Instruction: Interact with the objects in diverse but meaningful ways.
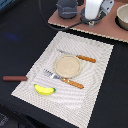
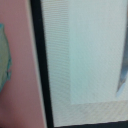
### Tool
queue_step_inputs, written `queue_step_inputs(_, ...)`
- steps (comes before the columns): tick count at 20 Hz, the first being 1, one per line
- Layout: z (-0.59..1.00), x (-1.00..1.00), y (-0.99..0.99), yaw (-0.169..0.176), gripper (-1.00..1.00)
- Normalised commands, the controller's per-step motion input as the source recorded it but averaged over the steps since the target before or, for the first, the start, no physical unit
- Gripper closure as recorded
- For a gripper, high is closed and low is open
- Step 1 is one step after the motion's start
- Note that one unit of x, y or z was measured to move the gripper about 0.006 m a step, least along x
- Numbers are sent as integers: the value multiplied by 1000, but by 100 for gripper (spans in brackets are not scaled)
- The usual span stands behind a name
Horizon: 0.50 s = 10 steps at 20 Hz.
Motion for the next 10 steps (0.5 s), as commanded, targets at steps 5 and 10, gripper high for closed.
queue_step_inputs(5, -119, -623, -705, -45, -100)
queue_step_inputs(10, -126, -636, -703, -44, -100)
